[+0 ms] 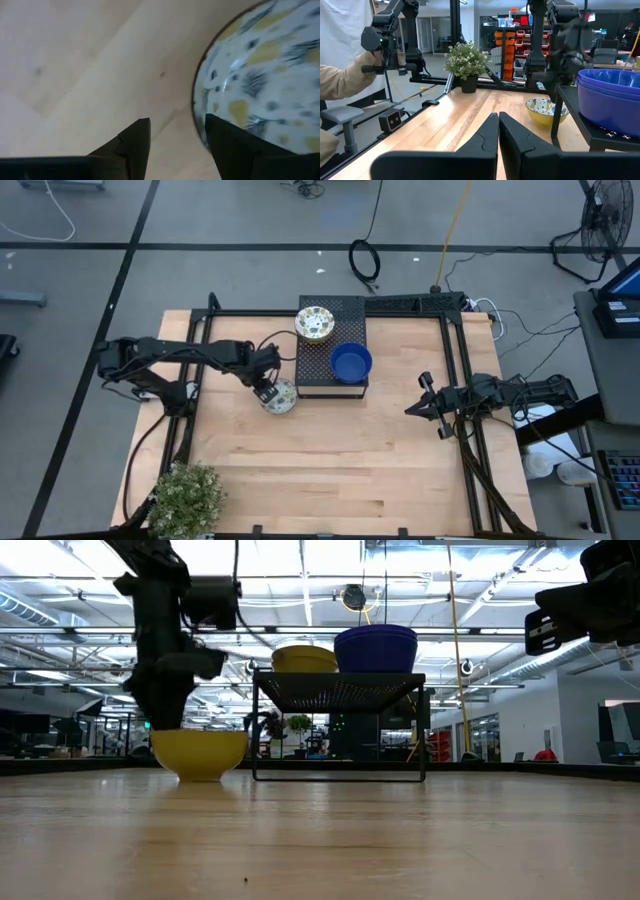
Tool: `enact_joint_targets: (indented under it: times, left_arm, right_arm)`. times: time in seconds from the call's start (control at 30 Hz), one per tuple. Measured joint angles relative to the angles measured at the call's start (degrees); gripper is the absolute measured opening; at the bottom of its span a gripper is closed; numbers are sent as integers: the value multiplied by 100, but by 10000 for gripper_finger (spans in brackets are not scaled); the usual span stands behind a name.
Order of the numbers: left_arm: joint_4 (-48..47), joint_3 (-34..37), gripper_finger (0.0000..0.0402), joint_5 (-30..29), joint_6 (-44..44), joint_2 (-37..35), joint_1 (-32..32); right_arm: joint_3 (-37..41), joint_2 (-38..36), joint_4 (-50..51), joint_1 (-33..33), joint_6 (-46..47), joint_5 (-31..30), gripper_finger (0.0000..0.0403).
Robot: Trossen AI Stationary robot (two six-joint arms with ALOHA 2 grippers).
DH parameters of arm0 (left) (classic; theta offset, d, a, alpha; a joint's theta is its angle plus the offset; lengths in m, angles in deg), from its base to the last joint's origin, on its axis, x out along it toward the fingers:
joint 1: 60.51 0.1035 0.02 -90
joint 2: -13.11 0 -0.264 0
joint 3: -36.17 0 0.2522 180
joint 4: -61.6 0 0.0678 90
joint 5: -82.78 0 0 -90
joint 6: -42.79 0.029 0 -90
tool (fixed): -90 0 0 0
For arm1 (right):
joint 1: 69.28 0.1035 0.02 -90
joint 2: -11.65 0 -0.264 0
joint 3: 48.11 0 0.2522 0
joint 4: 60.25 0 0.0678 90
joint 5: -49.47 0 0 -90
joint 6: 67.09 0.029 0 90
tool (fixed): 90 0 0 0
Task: Pick & Place Mini bowls
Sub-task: Stack the white bowl on the white bowls on the shelf
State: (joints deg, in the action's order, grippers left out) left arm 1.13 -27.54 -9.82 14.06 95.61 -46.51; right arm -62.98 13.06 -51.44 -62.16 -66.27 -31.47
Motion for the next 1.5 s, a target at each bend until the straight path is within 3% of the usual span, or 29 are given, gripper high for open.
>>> enact_joint_targets:
  times: [0.6, 1.5]
  left_arm:
    - [174, 2, 191, 10, 118, 268, 0]
    - [176, 2, 191, -40, -981, 268, 0]
  right_arm:
    - [-2, 0, -24, -2, 1, -2, 0]
    - [0, 0, -24, 0, 0, -2, 0]
